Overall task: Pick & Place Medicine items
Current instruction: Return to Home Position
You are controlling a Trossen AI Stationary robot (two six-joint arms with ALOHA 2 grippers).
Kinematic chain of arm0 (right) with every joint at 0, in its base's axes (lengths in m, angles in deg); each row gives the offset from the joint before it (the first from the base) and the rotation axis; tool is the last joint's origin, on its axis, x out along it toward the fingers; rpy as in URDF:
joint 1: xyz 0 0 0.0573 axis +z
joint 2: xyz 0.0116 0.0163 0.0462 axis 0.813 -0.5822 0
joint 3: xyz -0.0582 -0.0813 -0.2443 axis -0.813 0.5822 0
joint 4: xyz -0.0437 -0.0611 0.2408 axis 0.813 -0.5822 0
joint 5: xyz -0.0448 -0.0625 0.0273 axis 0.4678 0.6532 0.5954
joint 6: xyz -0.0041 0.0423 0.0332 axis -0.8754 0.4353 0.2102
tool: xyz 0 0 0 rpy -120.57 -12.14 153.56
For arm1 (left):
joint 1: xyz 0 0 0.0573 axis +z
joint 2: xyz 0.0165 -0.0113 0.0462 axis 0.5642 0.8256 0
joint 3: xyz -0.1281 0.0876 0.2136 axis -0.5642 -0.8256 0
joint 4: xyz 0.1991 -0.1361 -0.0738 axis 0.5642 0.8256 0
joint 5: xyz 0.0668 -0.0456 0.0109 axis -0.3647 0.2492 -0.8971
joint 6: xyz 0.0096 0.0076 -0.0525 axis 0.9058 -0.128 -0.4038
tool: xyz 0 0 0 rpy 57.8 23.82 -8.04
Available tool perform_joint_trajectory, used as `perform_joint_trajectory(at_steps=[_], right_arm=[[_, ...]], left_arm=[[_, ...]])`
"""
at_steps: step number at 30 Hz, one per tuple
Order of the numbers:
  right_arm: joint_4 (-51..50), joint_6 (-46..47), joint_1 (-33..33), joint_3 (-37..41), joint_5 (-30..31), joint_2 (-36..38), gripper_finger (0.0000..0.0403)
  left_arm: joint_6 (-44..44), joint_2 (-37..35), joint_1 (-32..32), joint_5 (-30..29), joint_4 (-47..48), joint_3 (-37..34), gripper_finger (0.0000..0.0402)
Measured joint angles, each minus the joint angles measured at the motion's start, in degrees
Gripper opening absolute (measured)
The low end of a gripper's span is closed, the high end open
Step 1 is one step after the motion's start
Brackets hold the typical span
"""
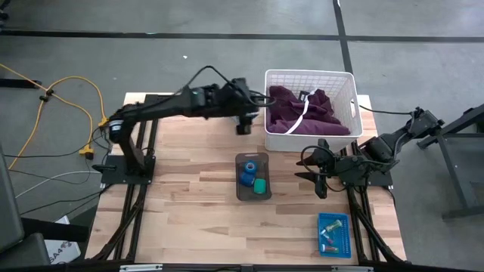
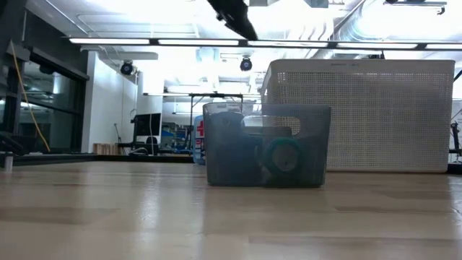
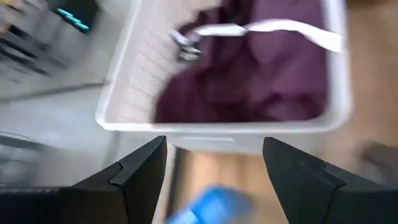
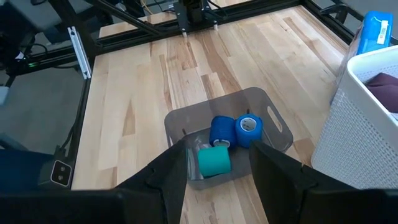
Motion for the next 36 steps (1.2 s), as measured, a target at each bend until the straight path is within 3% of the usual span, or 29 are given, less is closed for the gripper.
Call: perform_joint_trajectory(at_steps=[7, 23, 29, 36], right_arm=[[0.5, 0.0, 0.0, 0.0, 0.0, 0.0, 0.016], [0.8, 0.0, 0.0, 0.0, 0.0, 0.0, 0.016], [0.9, 0.0, 0.0, 0.0, 0.0, 0.0, 0.016], [0.9, 0.0, 0.0, 0.0, 0.0, 0.0, 0.016]], left_arm=[[-6.8, -6.9, -0.3, 12.4, 16.4, 0.0, 0.0258], [-8.3, -11.0, -7.3, 15.8, 21.2, -1.0, 0.0258], [-12.5, -13.9, -10.2, 17.2, 18.1, -8.6, 0.0258], [-16.3, -22.9, -15.1, 16.4, 6.3, -25.5, 0.0258]])
